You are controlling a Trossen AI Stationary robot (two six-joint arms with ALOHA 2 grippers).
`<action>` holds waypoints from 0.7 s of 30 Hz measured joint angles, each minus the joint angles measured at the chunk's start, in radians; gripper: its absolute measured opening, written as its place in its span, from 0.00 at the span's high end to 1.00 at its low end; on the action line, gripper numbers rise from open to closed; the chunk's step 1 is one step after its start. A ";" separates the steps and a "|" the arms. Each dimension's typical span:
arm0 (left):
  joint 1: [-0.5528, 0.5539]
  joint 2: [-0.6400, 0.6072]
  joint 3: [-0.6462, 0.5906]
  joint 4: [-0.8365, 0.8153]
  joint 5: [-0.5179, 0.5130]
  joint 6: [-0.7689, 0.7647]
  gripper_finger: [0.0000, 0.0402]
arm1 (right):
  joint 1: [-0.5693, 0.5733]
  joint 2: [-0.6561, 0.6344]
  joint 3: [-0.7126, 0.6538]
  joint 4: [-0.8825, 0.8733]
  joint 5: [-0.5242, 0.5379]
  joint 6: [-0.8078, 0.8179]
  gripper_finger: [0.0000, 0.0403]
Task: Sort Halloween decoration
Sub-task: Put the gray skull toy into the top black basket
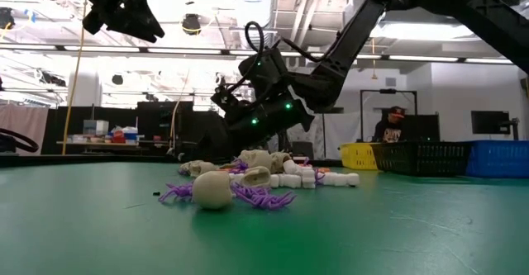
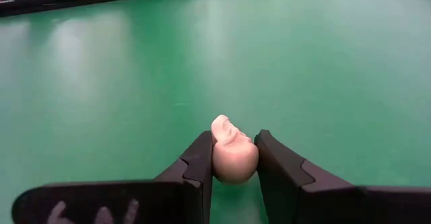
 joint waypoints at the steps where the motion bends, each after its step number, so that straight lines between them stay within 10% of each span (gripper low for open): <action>1: 0.000 0.000 0.000 0.000 0.000 0.000 0.70 | -0.002 -0.005 0.000 -0.011 -0.001 0.000 0.73; 21: 0.000 0.000 0.000 0.000 0.000 -0.003 0.70 | -0.039 -0.262 0.001 -0.062 -0.003 -0.094 0.73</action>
